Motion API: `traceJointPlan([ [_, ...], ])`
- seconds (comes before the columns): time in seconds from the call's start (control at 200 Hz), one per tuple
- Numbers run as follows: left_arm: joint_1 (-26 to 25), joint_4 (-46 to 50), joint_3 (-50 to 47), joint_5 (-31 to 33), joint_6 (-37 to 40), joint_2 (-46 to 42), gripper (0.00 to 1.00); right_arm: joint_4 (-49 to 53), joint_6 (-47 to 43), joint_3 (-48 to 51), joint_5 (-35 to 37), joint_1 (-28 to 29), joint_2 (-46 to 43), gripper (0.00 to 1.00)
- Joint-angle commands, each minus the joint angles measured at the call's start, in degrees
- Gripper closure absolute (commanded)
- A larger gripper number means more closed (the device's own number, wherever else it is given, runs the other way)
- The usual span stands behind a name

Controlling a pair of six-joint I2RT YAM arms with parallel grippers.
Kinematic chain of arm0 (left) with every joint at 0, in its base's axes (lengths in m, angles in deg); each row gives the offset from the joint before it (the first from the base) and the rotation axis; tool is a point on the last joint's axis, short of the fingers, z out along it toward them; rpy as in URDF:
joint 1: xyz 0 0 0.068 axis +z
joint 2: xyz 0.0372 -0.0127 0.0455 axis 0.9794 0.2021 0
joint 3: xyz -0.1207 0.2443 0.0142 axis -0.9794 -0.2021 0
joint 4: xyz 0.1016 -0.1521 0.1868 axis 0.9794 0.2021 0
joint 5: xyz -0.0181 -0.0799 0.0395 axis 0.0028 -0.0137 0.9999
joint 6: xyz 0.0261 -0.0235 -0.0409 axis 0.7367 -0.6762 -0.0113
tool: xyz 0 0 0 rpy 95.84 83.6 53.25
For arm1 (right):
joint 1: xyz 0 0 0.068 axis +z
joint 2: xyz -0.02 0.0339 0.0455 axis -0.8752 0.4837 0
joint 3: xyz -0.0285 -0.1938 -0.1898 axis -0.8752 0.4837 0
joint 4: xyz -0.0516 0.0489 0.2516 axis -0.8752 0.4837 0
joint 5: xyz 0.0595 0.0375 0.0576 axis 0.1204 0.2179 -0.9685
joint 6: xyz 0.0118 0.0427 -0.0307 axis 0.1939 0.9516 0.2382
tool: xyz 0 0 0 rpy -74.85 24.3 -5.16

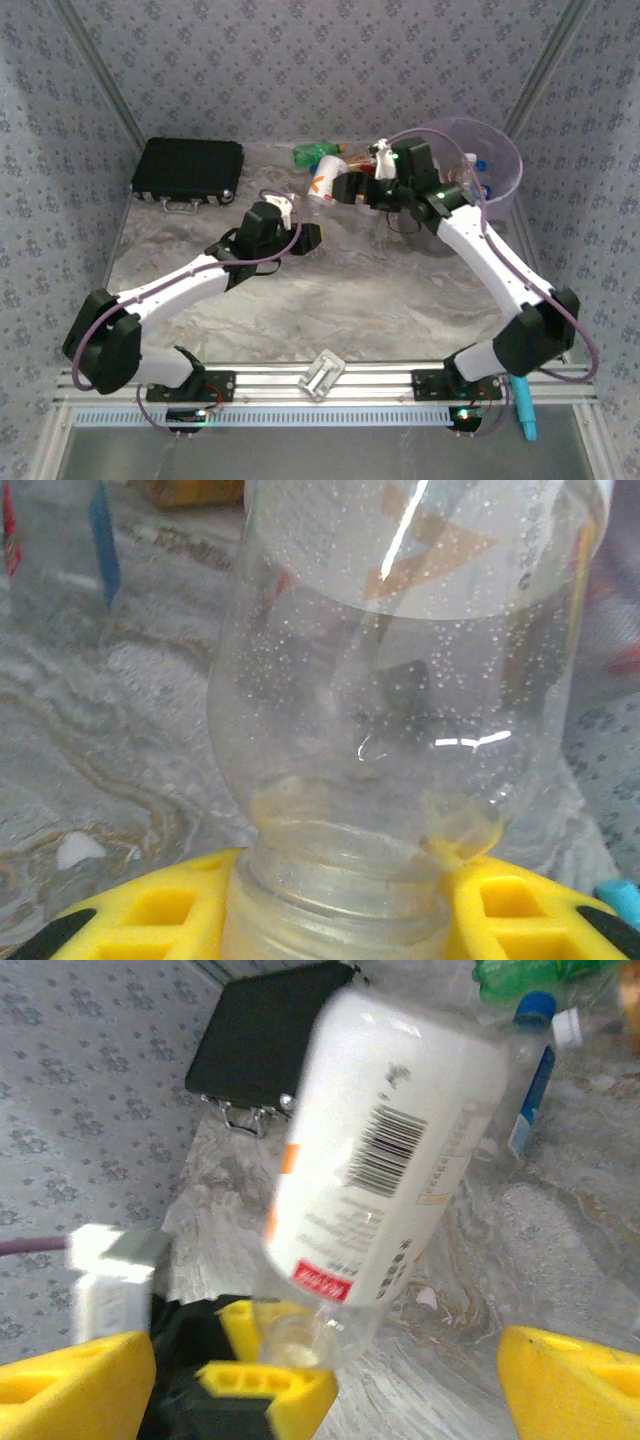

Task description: Put the plastic bottles in the bin

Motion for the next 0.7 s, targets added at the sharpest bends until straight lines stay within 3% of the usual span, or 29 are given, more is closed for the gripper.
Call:
traceJointPlan([
  [0.0,-1.0,-6.1,-0.4,0.4,-1.5,-2.0,0.62,-2.3,2.2,-2.1,2.0,1.2,3.4,0.09],
  [0.23,-2.1,-6.6,1.8,-0.1,-1.7,-0.2,0.62,-5.7,2.4,-3.2,-1.1,3.0,7.8,0.1],
  [0.435,-2.6,-7.7,2.6,-0.8,-2.5,1.0,0.62,-4.6,1.2,-4.7,-0.5,2.9,9.0,0.2],
  [0.55,-2.7,-7.7,2.8,-1.1,-2.9,1.4,0.62,-3.9,0.7,-5.8,-1.0,2.7,9.3,0.34],
  [0.695,-2.7,-7.9,2.8,-1.6,-3.2,1.1,0.6,-1.5,-1.3,-7.6,0.4,2.4,9.0,0.38],
])
